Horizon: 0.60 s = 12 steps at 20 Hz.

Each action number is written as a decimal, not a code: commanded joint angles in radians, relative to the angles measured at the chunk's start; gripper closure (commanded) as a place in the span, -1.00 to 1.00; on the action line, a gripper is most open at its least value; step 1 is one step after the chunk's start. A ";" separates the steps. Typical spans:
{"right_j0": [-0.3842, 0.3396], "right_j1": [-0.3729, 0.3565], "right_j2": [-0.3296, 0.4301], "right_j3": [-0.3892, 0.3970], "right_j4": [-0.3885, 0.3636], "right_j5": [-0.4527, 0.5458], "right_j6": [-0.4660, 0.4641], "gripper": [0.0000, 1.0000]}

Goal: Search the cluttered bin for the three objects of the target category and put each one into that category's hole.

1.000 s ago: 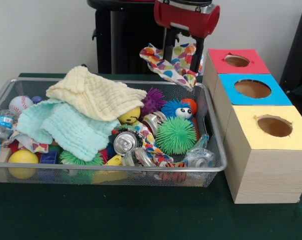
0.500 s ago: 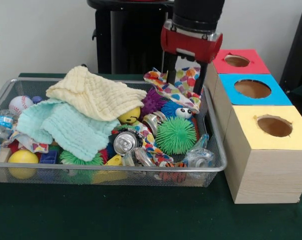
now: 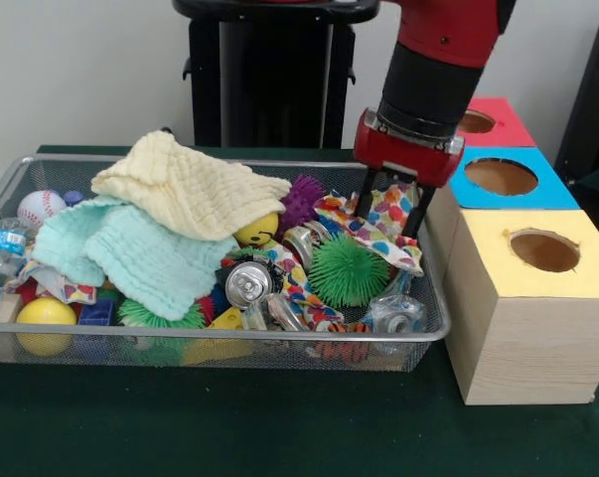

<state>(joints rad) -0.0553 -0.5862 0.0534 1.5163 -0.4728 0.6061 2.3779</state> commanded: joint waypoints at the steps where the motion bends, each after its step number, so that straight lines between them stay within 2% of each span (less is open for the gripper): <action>1: 0.216 0.050 -0.275 -0.171 -0.175 0.031 0.342 -1.00; 2: 0.270 0.041 -0.331 -0.193 -0.187 0.079 0.388 -1.00; 4: 0.313 0.047 -0.380 -0.223 -0.143 0.173 0.415 -1.00; 10: 0.429 0.137 -0.566 -0.281 -0.116 0.191 0.585 -1.00; 12: 0.450 0.156 -0.599 -0.274 -0.073 0.200 0.656 -1.00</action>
<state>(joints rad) 0.3737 -0.5134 -0.3630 1.3330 -0.5552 0.6985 2.5792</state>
